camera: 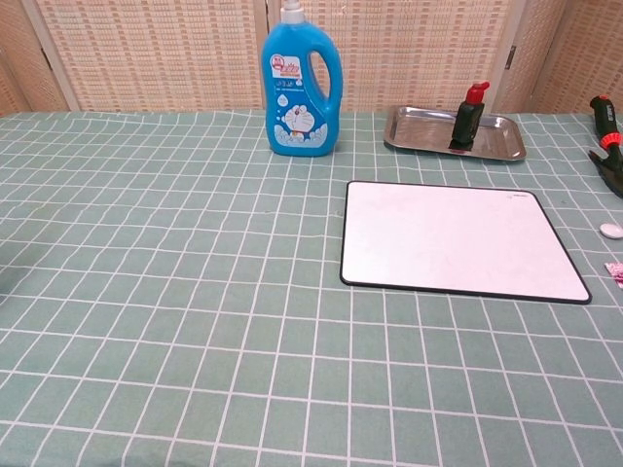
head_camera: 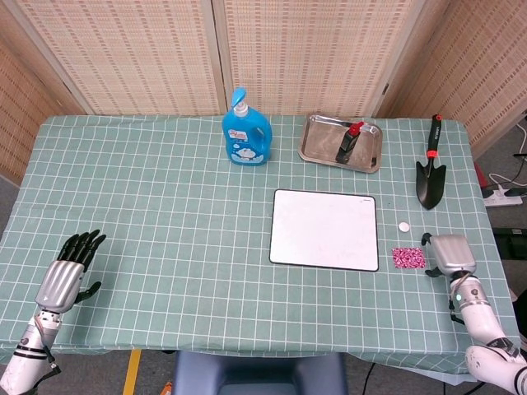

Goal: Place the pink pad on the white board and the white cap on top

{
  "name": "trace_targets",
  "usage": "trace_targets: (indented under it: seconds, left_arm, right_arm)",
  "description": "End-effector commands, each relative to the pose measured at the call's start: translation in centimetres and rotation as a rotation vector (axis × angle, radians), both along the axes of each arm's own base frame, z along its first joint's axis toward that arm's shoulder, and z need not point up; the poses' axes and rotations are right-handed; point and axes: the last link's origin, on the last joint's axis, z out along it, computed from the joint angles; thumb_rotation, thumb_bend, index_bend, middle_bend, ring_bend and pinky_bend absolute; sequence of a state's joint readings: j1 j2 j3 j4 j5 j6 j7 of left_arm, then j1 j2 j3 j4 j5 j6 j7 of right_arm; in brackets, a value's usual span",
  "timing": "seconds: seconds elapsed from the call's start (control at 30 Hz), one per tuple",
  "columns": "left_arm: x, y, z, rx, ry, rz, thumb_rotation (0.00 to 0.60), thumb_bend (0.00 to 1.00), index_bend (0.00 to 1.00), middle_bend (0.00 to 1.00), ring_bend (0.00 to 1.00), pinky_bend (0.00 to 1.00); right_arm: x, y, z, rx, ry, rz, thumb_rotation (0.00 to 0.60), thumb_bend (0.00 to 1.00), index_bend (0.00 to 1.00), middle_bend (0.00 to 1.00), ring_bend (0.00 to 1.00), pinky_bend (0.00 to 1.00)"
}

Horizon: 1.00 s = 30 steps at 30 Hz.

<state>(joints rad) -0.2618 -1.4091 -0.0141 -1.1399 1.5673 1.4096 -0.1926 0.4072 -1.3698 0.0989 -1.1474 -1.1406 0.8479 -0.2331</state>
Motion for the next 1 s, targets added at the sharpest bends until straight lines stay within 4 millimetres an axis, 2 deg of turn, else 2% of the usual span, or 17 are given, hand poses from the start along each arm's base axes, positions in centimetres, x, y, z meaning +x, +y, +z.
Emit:
trace_targets:
  seconds: [0.03, 0.3, 0.53, 1.0]
  left_arm:
    - [0.0, 0.0, 0.0, 0.0, 0.0, -0.001, 0.6, 0.18, 0.0, 0.0, 0.0, 0.0]
    - [0.0, 0.0, 0.0, -0.003, -0.003, 0.0, 0.6, 0.18, 0.0, 0.0, 0.0, 0.0]
    - [0.0, 0.0, 0.0, -0.008, -0.007, 0.004, 0.6, 0.18, 0.0, 0.0, 0.0, 0.0]
    - [-0.1, 0.1, 0.1, -0.011, -0.017, 0.009, 0.6, 0.18, 0.0, 0.0, 0.0, 0.0]
  right_arm:
    - [0.2, -0.1, -0.2, 0.013, -0.016, 0.003, 0.6, 0.0, 0.43, 0.97, 0.84, 0.76]
    - [0.4, -0.2, -0.2, 0.019, -0.015, 0.012, 0.6, 0.07, 0.43, 0.97, 0.84, 0.76]
    - [0.6, -0.4, -0.7, 0.036, -0.003, 0.015, 0.6, 0.11, 0.36, 0.97, 0.84, 0.76]
    - [1.0, -0.7, -1.3, 0.061, 0.011, 0.014, 0.6, 0.19, 0.37, 0.97, 0.83, 0.76]
